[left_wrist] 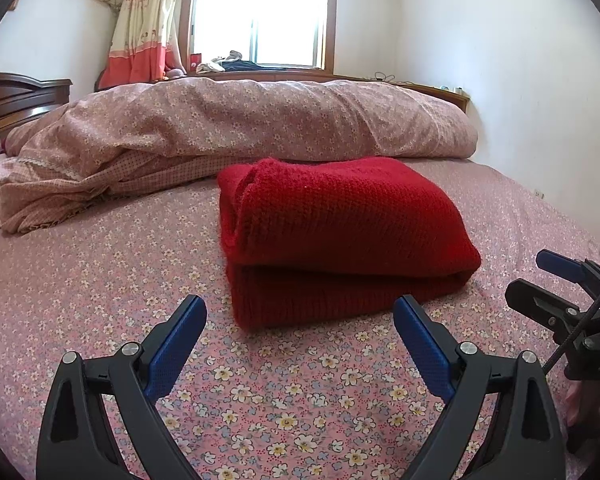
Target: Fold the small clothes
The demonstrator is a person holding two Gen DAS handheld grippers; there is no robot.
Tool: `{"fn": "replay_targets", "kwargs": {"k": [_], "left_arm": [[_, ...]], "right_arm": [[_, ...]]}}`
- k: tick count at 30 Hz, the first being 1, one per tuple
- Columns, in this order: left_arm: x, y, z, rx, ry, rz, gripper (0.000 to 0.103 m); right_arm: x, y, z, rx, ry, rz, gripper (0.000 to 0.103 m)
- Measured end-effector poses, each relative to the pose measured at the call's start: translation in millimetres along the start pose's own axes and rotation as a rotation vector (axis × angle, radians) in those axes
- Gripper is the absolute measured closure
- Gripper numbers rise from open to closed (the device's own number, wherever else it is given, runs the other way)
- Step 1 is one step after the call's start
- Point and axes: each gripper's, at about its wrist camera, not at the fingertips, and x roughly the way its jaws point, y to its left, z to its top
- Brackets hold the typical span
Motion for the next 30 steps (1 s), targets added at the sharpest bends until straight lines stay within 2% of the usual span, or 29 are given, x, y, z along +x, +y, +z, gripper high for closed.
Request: {"fn": "replay_targets", "kwargs": {"k": [30], "left_arm": [[4.5, 4.2, -0.4, -0.018, 0.023, -0.002, 0.011]], "right_arm": [[7.2, -7.0, -1.0, 0.038, 0.026, -0.024, 0.0]]}}
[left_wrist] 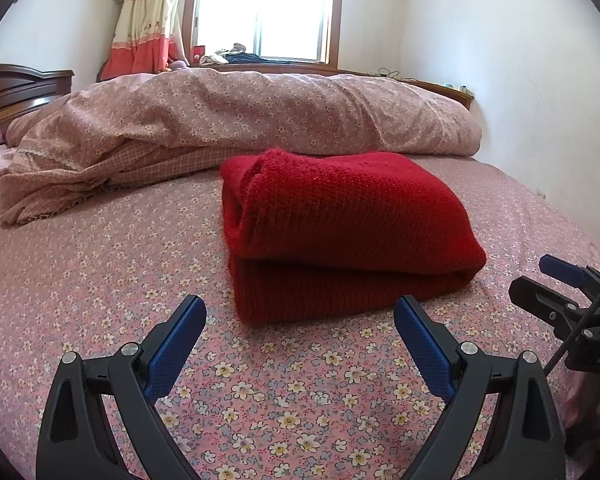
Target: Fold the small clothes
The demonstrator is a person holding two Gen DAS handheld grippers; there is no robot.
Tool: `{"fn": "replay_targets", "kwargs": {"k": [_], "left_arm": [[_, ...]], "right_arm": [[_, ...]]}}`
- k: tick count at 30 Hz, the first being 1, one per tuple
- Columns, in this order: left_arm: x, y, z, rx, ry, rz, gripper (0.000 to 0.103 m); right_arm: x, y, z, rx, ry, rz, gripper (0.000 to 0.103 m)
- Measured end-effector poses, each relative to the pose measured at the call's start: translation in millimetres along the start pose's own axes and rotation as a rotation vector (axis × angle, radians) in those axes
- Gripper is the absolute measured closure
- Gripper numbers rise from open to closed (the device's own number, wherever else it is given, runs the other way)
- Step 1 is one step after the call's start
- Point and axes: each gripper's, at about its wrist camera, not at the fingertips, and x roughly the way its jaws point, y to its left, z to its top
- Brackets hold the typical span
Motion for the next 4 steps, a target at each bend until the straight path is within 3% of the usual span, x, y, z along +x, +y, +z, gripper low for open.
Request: {"fn": "replay_targets", "kwargs": {"k": [4], "left_arm": [[1.3, -0.1, 0.3, 0.0, 0.005, 0.001, 0.011]], "right_arm": [[0.8, 0.0, -0.7, -0.002, 0.008, -0.003, 0.0]]}}
